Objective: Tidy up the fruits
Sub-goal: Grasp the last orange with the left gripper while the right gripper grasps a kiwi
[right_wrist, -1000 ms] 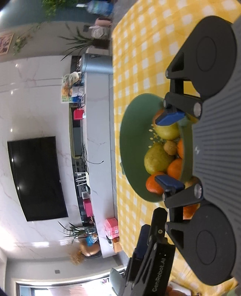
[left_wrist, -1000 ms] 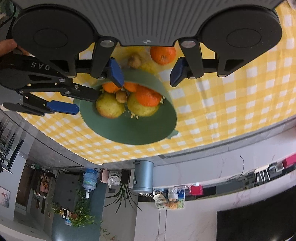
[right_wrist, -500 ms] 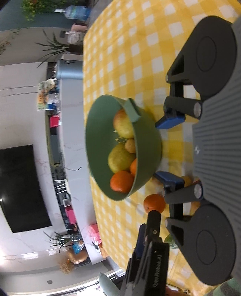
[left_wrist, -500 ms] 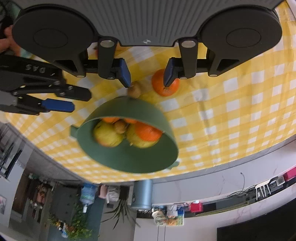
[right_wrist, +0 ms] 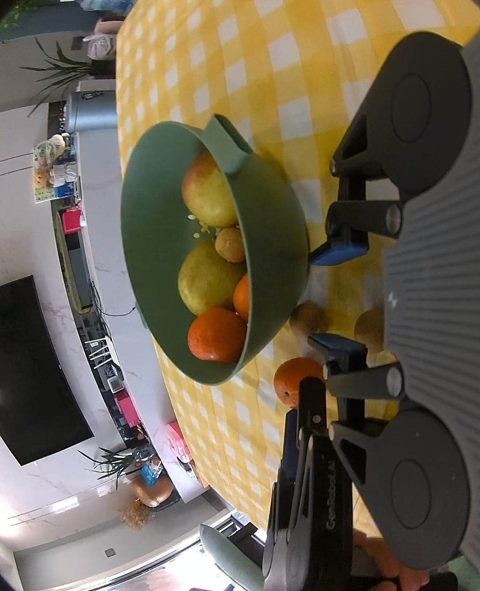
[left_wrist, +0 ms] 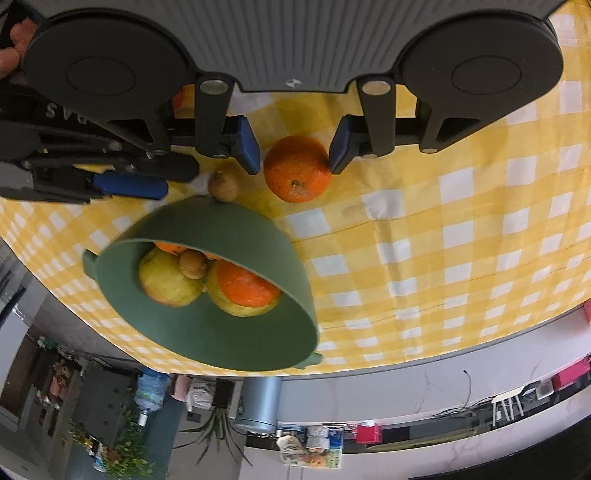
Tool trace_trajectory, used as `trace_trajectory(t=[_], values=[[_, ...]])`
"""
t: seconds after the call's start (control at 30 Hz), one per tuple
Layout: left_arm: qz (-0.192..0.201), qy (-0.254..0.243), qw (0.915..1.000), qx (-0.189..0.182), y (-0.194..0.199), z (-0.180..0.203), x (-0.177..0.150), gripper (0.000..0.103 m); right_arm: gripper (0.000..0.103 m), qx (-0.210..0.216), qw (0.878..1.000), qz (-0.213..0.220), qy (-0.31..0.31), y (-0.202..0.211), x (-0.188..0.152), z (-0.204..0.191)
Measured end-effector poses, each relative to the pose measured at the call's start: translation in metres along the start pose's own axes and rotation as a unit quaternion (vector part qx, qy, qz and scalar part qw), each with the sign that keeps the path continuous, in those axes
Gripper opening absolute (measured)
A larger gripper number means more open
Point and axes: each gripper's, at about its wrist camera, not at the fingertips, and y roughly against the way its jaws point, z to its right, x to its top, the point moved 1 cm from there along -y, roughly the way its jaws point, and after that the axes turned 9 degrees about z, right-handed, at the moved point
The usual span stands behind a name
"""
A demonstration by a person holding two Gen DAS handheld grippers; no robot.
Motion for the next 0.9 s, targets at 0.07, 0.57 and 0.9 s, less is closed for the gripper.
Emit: trace_trajectory(t=[0.07, 0.57, 0.9], values=[[-0.003, 0.016, 0.9998, -0.007, -0.003, -0.004, 0.001, 0.053, 0.039, 0.0, 1.0, -0.004, 0.0, -0.003, -0.001, 0.0], [-0.015, 0.049, 0.9987, 0.007, -0.002, -0.01, -0.001, 0.048, 0.039, 0.009, 1.0, -0.004, -0.001, -0.004, -0.004, -0.001], [0.018, 0.086, 0.9953, 0.04, 0.021, -0.024, 0.002, 0.048, 0.039, 0.009, 1.0, -0.017, 0.002, -0.024, 0.001, -0.019]])
